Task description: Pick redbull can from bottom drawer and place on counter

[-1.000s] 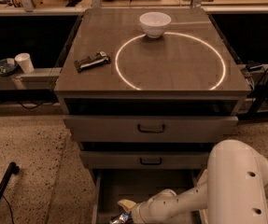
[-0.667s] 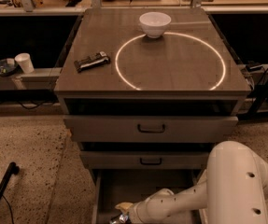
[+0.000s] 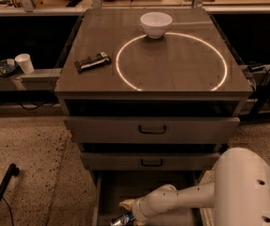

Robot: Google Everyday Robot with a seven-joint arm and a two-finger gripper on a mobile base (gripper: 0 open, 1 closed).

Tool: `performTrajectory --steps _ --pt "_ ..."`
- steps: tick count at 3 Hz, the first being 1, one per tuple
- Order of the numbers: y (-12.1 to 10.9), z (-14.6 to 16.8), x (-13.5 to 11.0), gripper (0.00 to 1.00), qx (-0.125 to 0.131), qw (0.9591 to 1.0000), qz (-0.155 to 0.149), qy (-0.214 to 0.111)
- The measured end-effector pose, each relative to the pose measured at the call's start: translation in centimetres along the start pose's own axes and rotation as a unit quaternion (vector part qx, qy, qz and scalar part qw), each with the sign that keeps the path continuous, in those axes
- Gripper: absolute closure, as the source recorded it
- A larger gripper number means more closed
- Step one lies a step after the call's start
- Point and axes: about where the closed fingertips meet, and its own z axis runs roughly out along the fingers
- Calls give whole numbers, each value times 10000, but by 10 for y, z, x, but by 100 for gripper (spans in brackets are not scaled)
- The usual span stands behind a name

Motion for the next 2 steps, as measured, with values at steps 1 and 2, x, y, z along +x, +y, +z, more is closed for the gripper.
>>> performTrajectory --steps 1,2 --pt "-1 6 30 26 151 9997 186 49" --pt "-3 15 46 26 205 9993 306 26"
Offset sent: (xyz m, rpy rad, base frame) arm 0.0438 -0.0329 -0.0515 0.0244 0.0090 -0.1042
